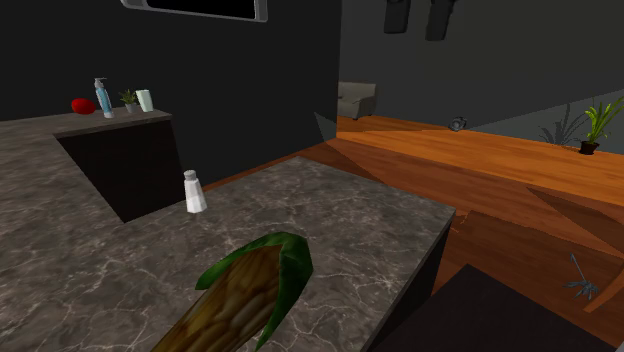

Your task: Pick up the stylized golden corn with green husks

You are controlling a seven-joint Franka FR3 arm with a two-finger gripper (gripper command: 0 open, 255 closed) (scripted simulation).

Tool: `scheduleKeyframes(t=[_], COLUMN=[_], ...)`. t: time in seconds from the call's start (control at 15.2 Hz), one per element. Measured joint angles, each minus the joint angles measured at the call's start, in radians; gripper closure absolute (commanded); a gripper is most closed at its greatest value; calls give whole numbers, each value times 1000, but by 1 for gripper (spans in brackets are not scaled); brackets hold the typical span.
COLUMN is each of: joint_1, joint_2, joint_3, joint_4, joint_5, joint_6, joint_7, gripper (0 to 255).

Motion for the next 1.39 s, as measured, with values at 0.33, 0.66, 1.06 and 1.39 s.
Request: scheduleKeyframes(t=[0.33,0.66,1.06,1.39], joint_1=[42,103,176,229], joint_2=[109,279,493,650], joint_3=[9,24,69,112], joint_4=[17,42,103,157], joint_5=[7,12,23,20], joint_6=[52,134,212,255], joint_7=[-64,-176,-289,-380], gripper=[0,0,0,0])
